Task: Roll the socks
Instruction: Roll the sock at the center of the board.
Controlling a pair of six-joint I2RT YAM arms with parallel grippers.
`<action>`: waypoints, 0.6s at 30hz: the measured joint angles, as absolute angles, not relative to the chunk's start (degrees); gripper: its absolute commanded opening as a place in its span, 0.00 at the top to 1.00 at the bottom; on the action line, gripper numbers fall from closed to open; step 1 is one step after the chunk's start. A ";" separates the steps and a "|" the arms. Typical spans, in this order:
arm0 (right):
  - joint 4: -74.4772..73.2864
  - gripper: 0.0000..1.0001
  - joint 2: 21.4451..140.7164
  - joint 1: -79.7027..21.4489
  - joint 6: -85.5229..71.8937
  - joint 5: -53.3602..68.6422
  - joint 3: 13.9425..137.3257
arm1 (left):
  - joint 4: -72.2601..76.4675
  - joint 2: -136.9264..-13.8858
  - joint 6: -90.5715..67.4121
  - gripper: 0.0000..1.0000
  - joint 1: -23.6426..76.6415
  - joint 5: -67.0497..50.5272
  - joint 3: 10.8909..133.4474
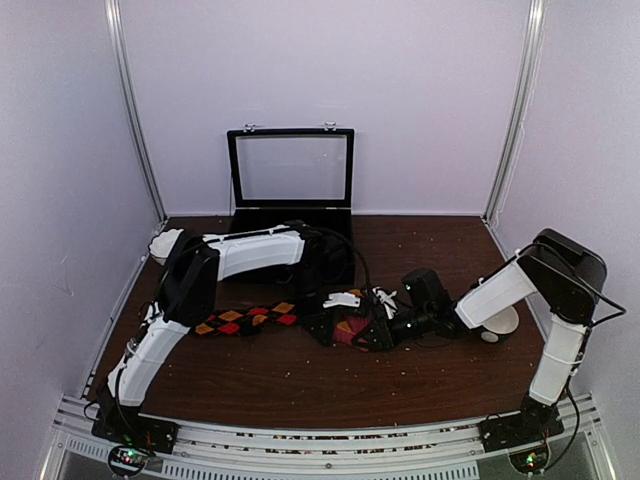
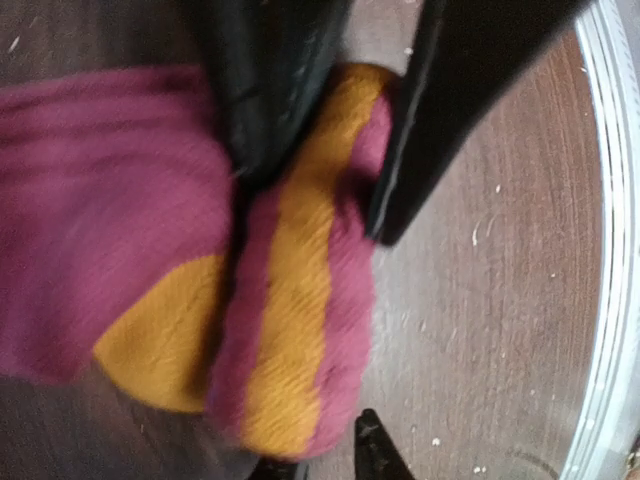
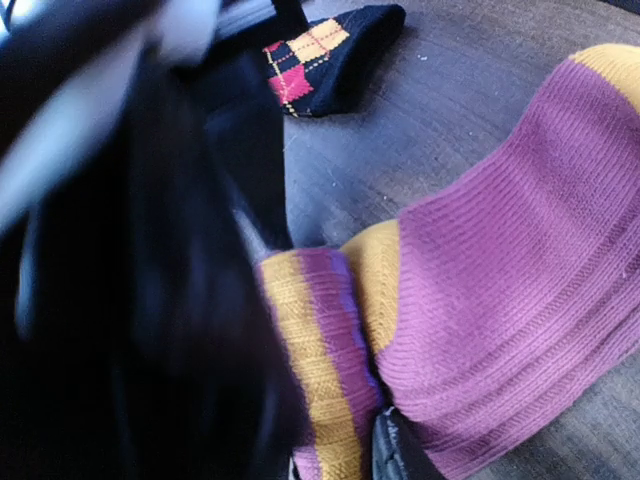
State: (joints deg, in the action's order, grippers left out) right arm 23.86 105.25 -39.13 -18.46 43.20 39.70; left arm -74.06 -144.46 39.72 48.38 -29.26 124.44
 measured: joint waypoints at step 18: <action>21.50 0.81 109.71 -38.72 -22.94 50.72 43.40 | -53.89 -109.69 34.59 0.45 47.62 -29.58 98.02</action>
State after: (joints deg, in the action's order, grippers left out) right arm 21.50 109.71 -38.72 -22.94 50.72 43.40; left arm -53.89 -109.69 34.59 47.62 -29.58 98.02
